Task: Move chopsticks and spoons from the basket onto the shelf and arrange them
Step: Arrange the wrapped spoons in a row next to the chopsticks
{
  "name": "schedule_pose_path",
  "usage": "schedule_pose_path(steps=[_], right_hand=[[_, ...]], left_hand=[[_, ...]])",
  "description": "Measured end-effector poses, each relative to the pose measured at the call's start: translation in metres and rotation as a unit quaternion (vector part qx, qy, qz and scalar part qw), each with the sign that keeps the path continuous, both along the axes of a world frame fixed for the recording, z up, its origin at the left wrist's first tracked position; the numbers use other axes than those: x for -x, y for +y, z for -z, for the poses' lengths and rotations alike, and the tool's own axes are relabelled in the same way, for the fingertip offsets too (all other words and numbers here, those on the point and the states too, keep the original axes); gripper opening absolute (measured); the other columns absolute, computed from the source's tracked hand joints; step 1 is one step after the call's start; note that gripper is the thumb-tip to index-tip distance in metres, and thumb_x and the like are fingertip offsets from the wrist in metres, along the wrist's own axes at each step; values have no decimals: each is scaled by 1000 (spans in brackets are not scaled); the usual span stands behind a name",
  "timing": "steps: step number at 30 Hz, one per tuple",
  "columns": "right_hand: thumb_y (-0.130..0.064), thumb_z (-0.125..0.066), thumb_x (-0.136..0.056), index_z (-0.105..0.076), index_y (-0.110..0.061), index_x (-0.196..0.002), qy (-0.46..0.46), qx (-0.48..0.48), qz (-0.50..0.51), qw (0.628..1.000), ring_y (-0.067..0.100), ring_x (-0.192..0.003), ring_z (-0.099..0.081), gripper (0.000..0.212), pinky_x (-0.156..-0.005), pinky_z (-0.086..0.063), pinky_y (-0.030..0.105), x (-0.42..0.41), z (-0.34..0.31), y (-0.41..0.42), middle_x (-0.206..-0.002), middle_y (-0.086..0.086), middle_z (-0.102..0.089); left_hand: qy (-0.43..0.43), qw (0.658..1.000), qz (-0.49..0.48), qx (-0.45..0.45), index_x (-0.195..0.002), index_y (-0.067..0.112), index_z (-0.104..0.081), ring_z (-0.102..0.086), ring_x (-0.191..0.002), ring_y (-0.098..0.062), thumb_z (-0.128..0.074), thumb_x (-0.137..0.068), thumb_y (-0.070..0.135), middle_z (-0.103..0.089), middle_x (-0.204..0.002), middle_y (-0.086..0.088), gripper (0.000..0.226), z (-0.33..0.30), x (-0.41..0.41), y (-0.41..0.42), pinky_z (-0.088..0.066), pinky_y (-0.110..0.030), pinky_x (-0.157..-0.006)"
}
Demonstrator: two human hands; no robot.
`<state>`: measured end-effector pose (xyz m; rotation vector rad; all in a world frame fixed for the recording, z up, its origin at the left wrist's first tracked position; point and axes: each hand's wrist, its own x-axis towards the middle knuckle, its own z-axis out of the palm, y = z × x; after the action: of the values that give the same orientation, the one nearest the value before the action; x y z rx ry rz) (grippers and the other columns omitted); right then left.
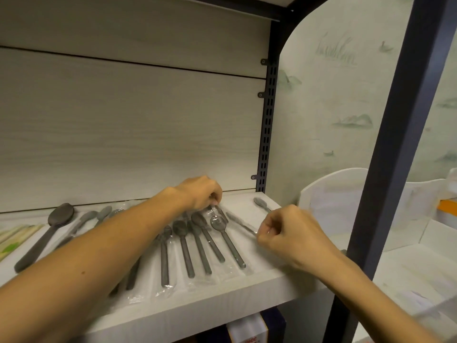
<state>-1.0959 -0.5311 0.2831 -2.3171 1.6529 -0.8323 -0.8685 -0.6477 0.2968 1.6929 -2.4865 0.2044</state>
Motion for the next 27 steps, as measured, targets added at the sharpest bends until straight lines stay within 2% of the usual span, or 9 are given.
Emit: schedule_pose_path(steps=[2, 5, 8, 12, 16, 18, 20, 24, 27], right_hand=[[-37, -61, -78, -68, -22, -68, 19, -24, -26, 999, 13, -68, -61, 19, -65, -54, 30, -7, 2, 6, -67, -6, -65], [-53, -62, -82, -72, -26, -75, -13, -54, -69, 996, 3, -59, -59, 30, -57, -43, 17, -12, 2, 9, -64, -4, -69], [-44, -62, -87, -72, -29, -89, -12, -1, -74, 997, -2, -66, -57, 18, -62, -39, 15, -10, 2, 3, -70, -8, -69], [-40, -62, -88, -72, -30, -106, 69, -1, -128, 989, 2, -91, -52, 23, -81, -40, 20, -4, 6, -3, -104, -13, -64], [-35, -62, -90, -74, -31, -105, 54, -18, -148, 987, 0, -95, -55, 20, -85, -41, 14, 0, 8, -2, -105, -15, -67], [-34, -61, -90, -74, -30, -101, 24, -10, -121, 992, 1, -92, -59, 18, -83, -45, 16, 0, 7, -3, -101, -14, -70], [-33, -58, -91, -74, -27, -99, 8, 20, -61, 998, 7, -89, -63, 19, -83, -50, 25, 1, 5, -11, -99, -10, -72], [-27, -53, -91, -65, -15, -115, 107, 45, 74, 990, 31, -110, -58, 29, -83, -49, 36, 6, 7, -42, -117, 5, -67], [-27, -51, -92, -62, -11, -115, 164, 16, 129, 978, 37, -109, -55, 29, -77, -47, 37, 8, 16, -64, -114, 15, -64]], left_hand=[[4, 1000, -10, -8, -103, 25, -68, -61, -99, -22, -62, -90, 24, -68, -107, 3, 15, 0, -2, 0, -49, -32, -81], [58, 998, -10, -31, -119, 27, -60, -59, -104, -21, -58, -93, 30, -65, -114, 4, 27, 1, -7, 2, -47, -35, -91], [82, 996, 0, -20, -114, 25, -63, -60, -102, -21, -55, -94, 26, -66, -110, 2, 22, 1, -13, 3, -48, -35, -92], [84, 995, 21, -43, -113, 18, -68, -58, -101, -15, -50, -96, 18, -68, -112, 1, 24, 3, -9, 9, -42, -22, -90], [82, 994, 13, -69, -117, 19, -67, -55, -118, -18, -45, -99, 16, -63, -126, 1, 28, 12, -11, 6, -41, -35, -104], [97, 993, 11, -61, -116, 20, -67, -57, -117, -18, -44, -98, 15, -64, -125, 2, 30, 11, -14, 6, -42, -36, -103], [90, 995, 7, -51, -116, 22, -66, -57, -114, -18, -43, -98, 17, -63, -124, 5, 29, 7, -17, 10, -45, -34, -100], [55, 998, -11, -15, -115, 26, -63, -56, -108, -22, -42, -98, 20, -63, -121, 0, 28, 1, -28, 20, -47, -36, -92], [44, 999, -18, 21, -115, 28, -62, -57, -105, -19, -41, -99, 29, -64, -118, 4, 26, -3, -43, 32, -48, -40, -89]])
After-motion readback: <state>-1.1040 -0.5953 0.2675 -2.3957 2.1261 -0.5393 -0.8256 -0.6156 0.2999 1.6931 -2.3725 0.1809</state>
